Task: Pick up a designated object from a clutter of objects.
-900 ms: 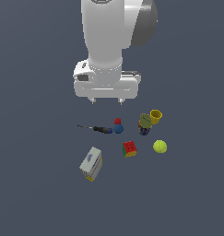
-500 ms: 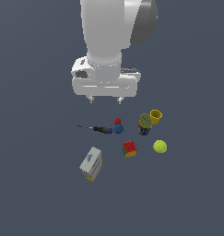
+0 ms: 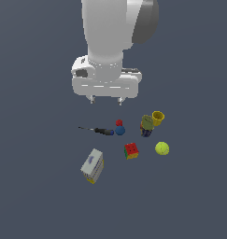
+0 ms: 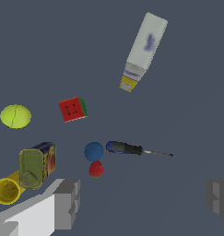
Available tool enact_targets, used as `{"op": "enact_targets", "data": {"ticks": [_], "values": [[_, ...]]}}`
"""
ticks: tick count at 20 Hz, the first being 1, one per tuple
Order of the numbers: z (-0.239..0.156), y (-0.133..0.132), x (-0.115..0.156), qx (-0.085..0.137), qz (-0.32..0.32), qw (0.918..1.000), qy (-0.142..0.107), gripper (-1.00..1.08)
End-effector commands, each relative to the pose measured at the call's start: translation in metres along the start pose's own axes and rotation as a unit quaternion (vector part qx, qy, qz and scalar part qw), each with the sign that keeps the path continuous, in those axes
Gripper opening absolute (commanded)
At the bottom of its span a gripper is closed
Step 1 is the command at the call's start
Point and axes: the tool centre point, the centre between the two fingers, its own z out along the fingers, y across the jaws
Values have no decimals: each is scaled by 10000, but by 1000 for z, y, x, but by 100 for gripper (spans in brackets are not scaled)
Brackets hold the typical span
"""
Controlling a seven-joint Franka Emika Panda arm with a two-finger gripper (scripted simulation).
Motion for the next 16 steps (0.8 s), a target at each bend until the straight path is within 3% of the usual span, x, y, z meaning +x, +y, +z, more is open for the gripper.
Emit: {"op": "enact_targets", "data": {"ticks": [1, 16], "values": [[6, -2, 0, 1, 52, 10000, 2, 100], [96, -28, -18, 57, 991, 9950, 70, 100]]}}
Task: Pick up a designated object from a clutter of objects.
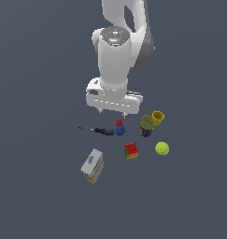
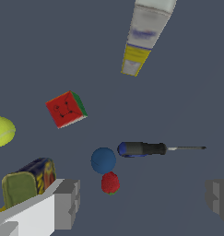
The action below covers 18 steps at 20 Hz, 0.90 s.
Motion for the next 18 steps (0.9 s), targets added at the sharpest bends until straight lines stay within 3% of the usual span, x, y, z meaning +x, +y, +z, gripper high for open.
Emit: {"op": "enact_targets", "data": {"ticks": [1, 18], "values": [[21, -4, -8, 16, 229, 9997, 14, 100], [132, -21, -83, 139, 1682, 9856, 76, 100]]}}
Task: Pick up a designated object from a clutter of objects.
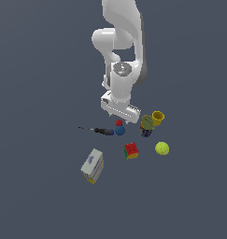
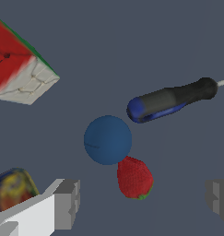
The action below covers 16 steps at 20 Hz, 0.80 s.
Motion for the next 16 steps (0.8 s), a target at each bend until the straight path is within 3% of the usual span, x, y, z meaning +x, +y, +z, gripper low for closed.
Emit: {"op": "enact_targets", "data": {"ticks": [1, 16], "values": [[10, 3, -9, 17, 164, 9999, 9, 100], [28, 8, -27, 40, 442, 9990, 12, 100]]}}
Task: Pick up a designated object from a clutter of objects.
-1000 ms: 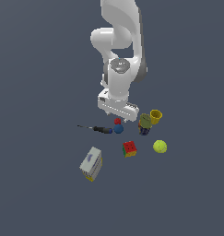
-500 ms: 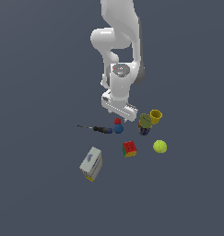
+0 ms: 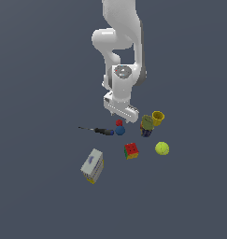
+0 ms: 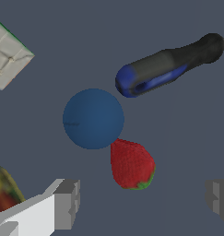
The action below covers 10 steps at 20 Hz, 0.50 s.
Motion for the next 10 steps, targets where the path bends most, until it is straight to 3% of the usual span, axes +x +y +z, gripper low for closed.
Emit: {"op": "enact_targets", "data": {"ticks": [1, 10], "values": [[3, 0, 0, -1, 0, 10000, -1, 100], [33, 1, -1, 2, 10, 10000, 1, 100]]}}
